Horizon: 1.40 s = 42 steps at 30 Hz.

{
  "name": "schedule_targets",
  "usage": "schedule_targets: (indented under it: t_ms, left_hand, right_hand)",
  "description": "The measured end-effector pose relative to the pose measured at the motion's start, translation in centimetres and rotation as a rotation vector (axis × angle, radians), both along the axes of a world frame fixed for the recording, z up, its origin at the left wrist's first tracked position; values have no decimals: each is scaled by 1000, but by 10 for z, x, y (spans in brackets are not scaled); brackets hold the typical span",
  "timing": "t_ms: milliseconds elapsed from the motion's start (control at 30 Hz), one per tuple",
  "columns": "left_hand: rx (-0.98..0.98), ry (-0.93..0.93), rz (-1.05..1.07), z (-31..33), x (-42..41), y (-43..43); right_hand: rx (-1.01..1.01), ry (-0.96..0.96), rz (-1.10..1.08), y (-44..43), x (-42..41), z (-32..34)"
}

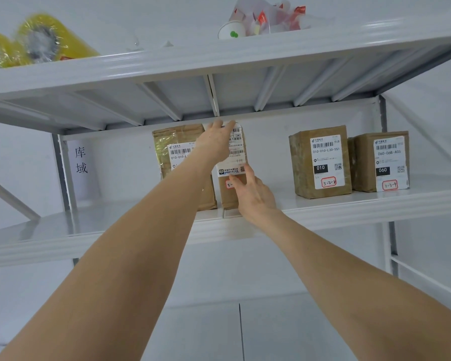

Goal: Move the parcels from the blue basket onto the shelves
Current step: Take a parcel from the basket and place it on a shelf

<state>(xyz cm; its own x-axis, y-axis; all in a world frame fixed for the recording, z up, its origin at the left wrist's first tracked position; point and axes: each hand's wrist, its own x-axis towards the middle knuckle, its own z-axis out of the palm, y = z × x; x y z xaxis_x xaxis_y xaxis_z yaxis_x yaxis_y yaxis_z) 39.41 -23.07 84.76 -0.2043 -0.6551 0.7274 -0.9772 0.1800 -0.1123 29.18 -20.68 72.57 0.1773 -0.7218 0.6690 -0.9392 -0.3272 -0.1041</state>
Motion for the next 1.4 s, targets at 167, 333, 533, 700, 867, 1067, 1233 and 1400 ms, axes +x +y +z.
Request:
schedule_targets:
  t_ms: [167,333,533,700,867,1067,1233,1400]
  left_hand:
    - [11,37,15,-4,2,11]
    - [-1,38,24,-10,5,24]
    - [-8,39,2,-40,-7,45]
    - [48,70,-22,-81,-38,73]
    - [108,101,-66,-148,-93,110]
    - [350,111,-78,-263,-177,160]
    - [597,90,-92,-372,-240,188]
    - [833,45,-117,-487,-289,203]
  right_hand:
    - [-32,-26,14,4,-3,-4]
    - [-75,-22,6,10,-3,-10]
    - [-71,-20,-47,27,-17,-22]
    - [-30,-23,-70,59,-49,-42]
    - [52,-20,-92,107,-109,-89]
    - [250,-26,-115,168,-193,-189]
    - [464,-11,-150,207,-256,-285]
    - [681,-33,-194,229,-312,-386]
